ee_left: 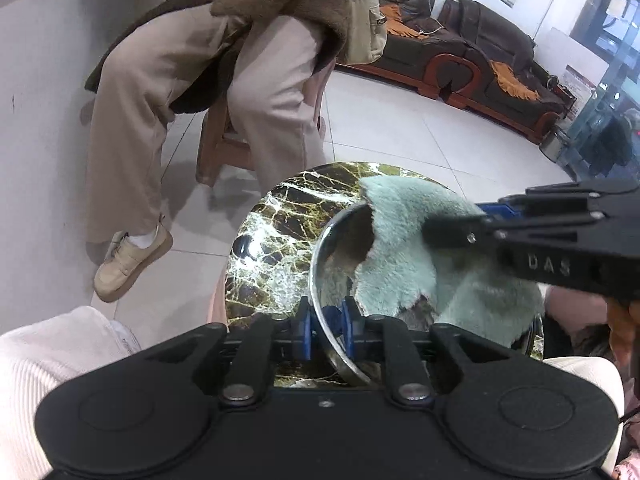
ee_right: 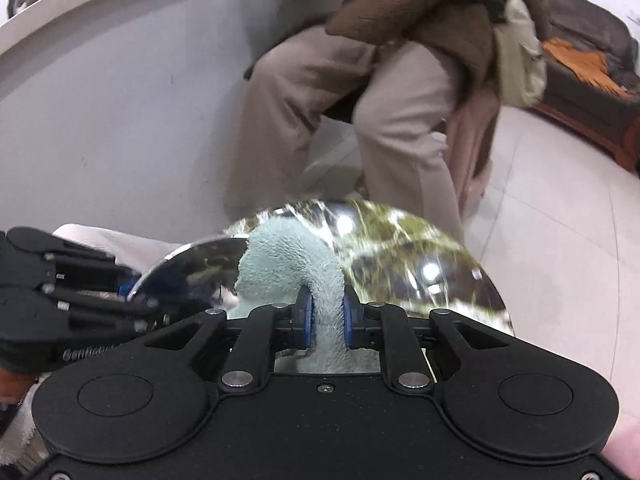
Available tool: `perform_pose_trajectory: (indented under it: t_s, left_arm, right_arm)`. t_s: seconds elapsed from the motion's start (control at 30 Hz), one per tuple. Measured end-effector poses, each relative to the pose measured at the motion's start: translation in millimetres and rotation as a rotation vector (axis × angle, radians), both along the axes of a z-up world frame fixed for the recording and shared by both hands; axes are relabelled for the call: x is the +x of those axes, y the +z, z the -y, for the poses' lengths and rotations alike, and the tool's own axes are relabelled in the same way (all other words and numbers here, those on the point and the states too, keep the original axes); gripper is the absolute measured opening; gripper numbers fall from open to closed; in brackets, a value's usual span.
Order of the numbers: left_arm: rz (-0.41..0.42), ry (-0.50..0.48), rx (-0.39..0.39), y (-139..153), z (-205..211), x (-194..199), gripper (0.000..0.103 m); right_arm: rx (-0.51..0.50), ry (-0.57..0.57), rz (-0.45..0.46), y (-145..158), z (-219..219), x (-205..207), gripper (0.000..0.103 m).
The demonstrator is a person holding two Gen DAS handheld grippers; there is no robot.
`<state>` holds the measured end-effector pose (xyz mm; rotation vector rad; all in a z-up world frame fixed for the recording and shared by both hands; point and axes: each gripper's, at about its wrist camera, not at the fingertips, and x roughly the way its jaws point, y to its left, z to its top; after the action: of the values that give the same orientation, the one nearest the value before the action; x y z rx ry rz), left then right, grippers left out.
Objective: Clean bowl
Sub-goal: 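Hold the bowl rim with the left gripper while the right gripper sweeps the towel along the inner wall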
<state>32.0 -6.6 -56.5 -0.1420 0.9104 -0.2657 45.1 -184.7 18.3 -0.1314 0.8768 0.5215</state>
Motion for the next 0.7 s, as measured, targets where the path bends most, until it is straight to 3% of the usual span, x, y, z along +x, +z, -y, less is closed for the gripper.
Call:
perform_pose_trajectory:
  t_s: [0.27, 0.5, 0.7]
  left_arm:
    - [-0.004, -0.021, -0.005, -1, 1, 3, 0.014]
    - [-0.001, -0.045, 0.024, -2, 5, 5, 0.014]
    - [0.0, -0.044, 0.021, -3, 8, 6, 0.014]
  right_arm:
    - [-0.001, -0.049, -0.051, -4, 10, -27, 0.013]
    - [-0.053, 0.028, -0.007, 5, -7, 1, 0.014]
    - [-0.037, -0.01, -0.053, -14, 11, -16, 0.014]
